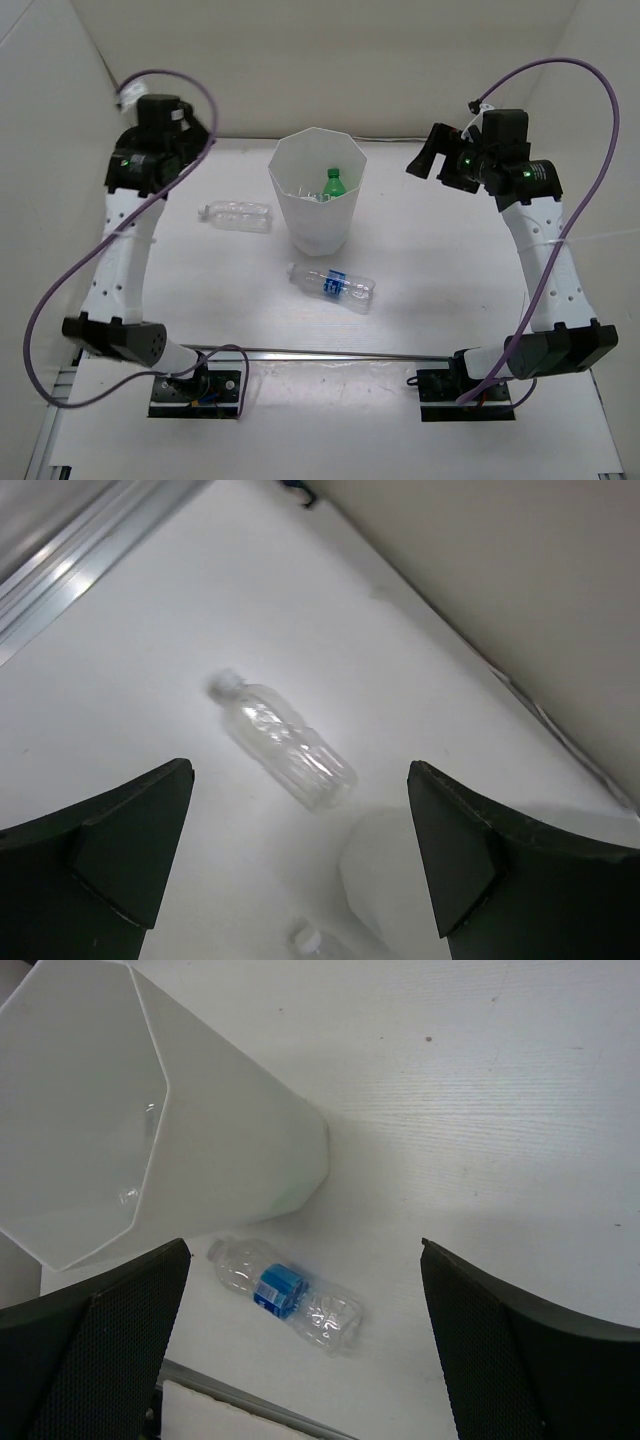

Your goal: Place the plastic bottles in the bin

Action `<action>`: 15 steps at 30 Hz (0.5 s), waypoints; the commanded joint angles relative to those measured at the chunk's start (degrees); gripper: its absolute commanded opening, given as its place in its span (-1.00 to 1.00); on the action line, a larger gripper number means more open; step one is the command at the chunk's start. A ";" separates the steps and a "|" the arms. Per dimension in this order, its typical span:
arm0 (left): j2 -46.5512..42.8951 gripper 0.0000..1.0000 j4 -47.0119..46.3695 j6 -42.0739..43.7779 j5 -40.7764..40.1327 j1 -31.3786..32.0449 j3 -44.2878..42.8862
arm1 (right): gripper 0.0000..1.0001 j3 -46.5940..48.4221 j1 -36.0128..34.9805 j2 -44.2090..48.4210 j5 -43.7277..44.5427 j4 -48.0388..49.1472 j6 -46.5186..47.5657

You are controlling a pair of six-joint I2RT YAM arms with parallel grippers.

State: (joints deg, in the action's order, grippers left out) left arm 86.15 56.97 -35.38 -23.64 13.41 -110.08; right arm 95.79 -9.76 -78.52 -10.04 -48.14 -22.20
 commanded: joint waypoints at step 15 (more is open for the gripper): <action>14.05 1.00 1.66 -42.78 32.67 -21.14 9.52 | 1.00 -1.13 0.09 -3.22 -2.88 1.56 -0.30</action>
State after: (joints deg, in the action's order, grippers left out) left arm 102.78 59.27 -64.99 2.00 -7.20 -100.42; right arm 94.37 -9.76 -81.49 -12.19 -48.05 -22.37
